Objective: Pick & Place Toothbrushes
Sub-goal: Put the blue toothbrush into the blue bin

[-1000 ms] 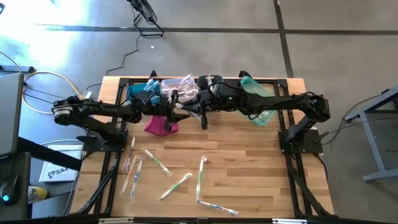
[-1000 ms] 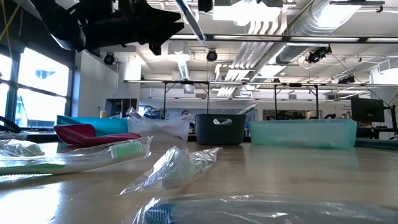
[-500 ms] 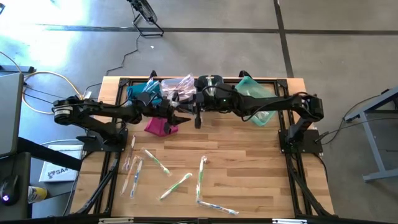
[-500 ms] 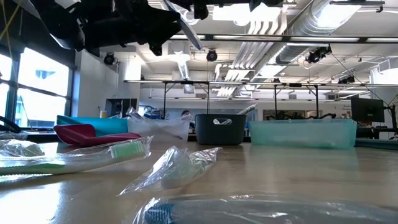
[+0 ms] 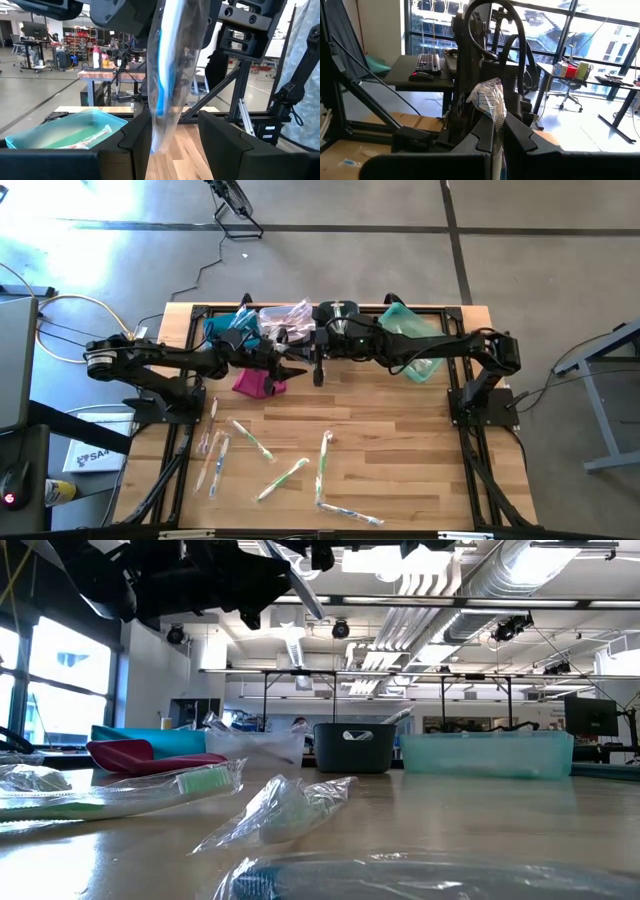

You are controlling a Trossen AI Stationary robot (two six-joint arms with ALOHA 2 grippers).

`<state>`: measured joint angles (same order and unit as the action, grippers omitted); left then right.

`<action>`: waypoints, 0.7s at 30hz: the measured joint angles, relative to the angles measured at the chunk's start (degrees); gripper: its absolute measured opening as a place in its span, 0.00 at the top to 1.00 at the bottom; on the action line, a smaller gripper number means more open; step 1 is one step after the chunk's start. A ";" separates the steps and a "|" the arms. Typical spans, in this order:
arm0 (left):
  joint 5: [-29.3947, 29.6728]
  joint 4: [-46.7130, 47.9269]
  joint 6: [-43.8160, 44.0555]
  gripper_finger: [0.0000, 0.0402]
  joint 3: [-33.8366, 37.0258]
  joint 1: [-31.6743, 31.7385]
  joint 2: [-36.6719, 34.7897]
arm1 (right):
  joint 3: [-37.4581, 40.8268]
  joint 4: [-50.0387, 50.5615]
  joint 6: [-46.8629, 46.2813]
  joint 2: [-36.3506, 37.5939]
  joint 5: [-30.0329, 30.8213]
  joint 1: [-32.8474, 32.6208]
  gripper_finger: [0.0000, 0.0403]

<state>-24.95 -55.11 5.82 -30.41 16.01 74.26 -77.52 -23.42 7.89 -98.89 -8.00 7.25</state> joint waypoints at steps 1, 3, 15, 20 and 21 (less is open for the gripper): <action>0.02 0.00 0.00 0.62 0.00 0.00 0.00 | 0.00 0.00 -0.01 0.00 -0.01 0.00 0.98; 0.02 0.00 0.00 0.62 0.00 0.00 0.00 | 0.00 0.00 -0.08 0.00 -0.01 -0.01 0.98; 0.23 -0.04 -0.01 0.77 0.02 0.03 0.00 | 0.00 0.00 -0.14 0.09 -0.08 -0.02 0.98; 0.35 -0.04 0.00 0.89 0.02 0.04 0.00 | 0.00 0.00 -0.16 0.09 -0.29 -0.02 0.98; 0.39 -0.03 0.00 0.91 0.02 0.04 0.00 | 0.00 0.00 -0.16 0.09 -0.29 -0.02 0.98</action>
<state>-24.56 -55.14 5.82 -30.39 16.05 74.26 -77.52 -23.42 7.73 -98.80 -8.29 7.22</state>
